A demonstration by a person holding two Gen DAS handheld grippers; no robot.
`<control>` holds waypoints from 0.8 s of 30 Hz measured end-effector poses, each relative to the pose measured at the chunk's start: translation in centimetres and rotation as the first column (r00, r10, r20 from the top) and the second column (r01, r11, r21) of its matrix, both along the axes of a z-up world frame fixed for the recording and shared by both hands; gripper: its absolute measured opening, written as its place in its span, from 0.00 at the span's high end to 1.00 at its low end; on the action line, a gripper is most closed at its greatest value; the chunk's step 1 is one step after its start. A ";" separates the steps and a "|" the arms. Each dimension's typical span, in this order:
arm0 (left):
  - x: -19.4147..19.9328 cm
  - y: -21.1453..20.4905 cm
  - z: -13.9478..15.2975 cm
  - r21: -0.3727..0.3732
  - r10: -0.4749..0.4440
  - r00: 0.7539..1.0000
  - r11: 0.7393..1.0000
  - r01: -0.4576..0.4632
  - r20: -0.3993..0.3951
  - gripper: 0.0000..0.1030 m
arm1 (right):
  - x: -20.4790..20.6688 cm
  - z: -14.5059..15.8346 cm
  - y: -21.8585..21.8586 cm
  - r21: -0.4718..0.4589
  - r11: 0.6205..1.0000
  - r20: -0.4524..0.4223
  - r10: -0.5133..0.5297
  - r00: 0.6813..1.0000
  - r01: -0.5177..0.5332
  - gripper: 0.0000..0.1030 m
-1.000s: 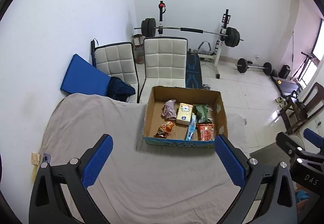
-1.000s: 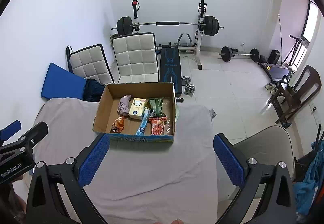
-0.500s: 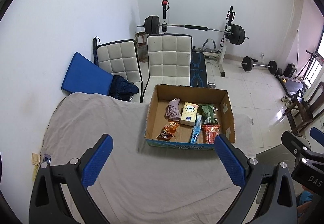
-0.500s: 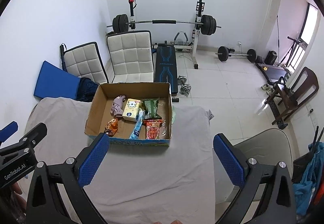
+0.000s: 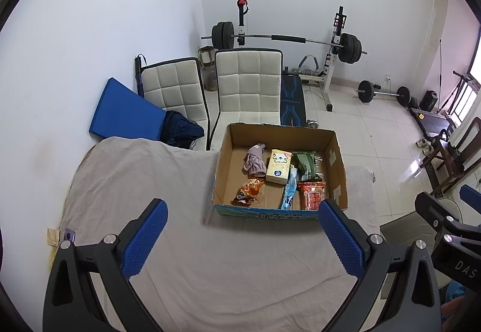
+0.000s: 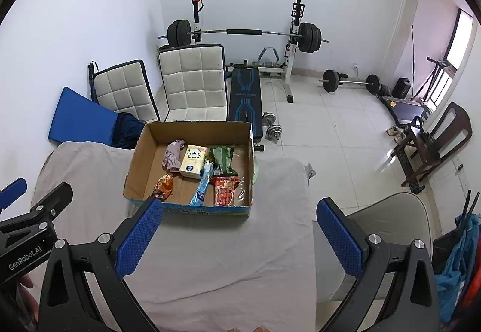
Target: Organize soft objects
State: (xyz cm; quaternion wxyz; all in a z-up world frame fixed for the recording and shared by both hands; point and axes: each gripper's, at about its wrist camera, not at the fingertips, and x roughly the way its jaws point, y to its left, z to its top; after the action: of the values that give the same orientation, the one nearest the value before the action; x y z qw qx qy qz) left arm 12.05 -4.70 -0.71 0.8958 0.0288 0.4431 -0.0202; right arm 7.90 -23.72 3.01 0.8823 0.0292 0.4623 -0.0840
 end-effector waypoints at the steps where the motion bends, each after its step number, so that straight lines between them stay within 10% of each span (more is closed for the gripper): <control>1: 0.0 0.0 0.0 -0.001 0.000 1.000 1.000 0.000 0.001 0.00 | -0.1 0.0 -0.1 0.001 1.000 -0.002 0.002 1.000 -0.002 0.00; 24: -0.4 -0.1 0.4 -0.005 -0.008 1.000 1.000 0.008 0.012 0.00 | -0.7 0.1 0.2 -0.013 1.000 -0.001 0.008 1.000 -0.008 0.00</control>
State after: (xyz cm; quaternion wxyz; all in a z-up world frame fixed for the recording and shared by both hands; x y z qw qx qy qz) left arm 11.67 -4.76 -0.34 0.8984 0.0285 0.4376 -0.0245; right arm 7.21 -23.56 3.11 0.8827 0.0213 0.4620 -0.0834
